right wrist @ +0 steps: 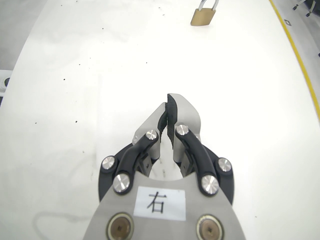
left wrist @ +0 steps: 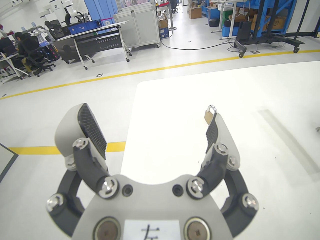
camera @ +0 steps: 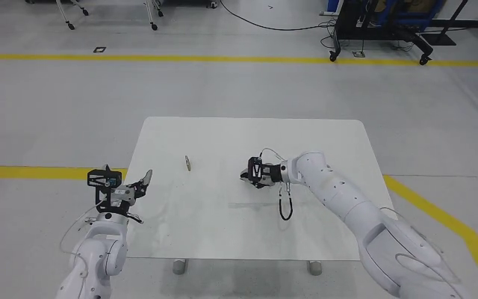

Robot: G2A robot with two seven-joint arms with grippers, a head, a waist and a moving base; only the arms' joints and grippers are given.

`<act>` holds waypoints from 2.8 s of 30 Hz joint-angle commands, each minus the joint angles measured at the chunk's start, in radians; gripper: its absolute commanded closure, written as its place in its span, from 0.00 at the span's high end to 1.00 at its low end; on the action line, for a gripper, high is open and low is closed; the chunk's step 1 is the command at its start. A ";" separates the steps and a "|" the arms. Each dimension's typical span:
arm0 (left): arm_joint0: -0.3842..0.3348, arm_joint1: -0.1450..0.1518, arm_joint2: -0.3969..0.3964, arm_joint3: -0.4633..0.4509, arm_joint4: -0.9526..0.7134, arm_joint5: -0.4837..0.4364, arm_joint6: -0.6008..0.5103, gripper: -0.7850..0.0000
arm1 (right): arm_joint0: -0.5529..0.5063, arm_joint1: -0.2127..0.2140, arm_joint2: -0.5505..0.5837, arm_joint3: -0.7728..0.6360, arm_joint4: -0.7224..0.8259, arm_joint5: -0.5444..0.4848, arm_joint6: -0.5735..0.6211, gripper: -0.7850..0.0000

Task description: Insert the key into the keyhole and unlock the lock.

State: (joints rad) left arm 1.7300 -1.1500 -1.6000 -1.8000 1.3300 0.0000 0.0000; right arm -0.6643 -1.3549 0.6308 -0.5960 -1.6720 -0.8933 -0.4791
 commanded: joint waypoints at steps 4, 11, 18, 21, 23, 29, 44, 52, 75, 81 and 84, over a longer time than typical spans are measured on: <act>0.000 0.000 0.000 0.000 0.000 0.000 0.000 1.00 | -0.012 0.006 0.019 0.009 0.028 0.028 -0.031 0.00; 0.000 0.000 0.000 0.000 0.000 0.000 0.000 1.00 | -0.012 0.006 0.019 0.009 0.028 0.028 -0.031 0.00; 0.000 0.000 0.000 0.000 0.000 0.000 0.000 1.00 | -0.019 0.006 0.022 -0.003 0.032 0.046 -0.018 0.00; 0.000 0.000 0.000 0.000 0.000 0.000 0.000 1.00 | -0.042 0.013 0.033 -0.057 0.040 0.074 0.001 0.00; 0.000 0.000 0.000 0.000 0.000 0.000 0.000 1.00 | -0.061 0.019 0.045 -0.088 0.053 0.088 0.002 0.00; 0.000 0.000 0.000 0.000 0.000 0.000 0.000 1.00 | -0.101 0.041 0.085 -0.142 0.082 0.092 0.013 0.00; -0.145 0.000 0.135 0.012 0.230 -0.120 -0.053 1.00 | -0.109 0.051 0.099 -0.155 0.092 0.057 0.044 0.00; -0.298 -0.028 0.335 0.129 0.298 -0.131 -0.110 1.00 | -0.109 0.051 0.099 -0.155 0.092 0.057 0.044 0.00; -0.488 -0.094 0.618 0.388 0.360 -0.167 -0.155 1.00 | -0.109 0.051 0.099 -0.155 0.092 0.057 0.044 0.00; -0.508 -0.104 0.641 0.430 0.379 -0.159 -0.167 1.00 | -0.109 0.051 0.099 -0.155 0.092 0.057 0.044 0.00; -0.517 -0.108 0.642 0.436 0.379 -0.149 -0.162 1.00 | -0.109 0.051 0.099 -0.155 0.092 0.057 0.044 0.00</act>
State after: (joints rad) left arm 1.2156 -1.2565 -0.9563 -1.3641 1.7089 -0.1547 -0.1661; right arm -0.7732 -1.3044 0.7293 -0.7505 -1.5803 -0.8359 -0.4349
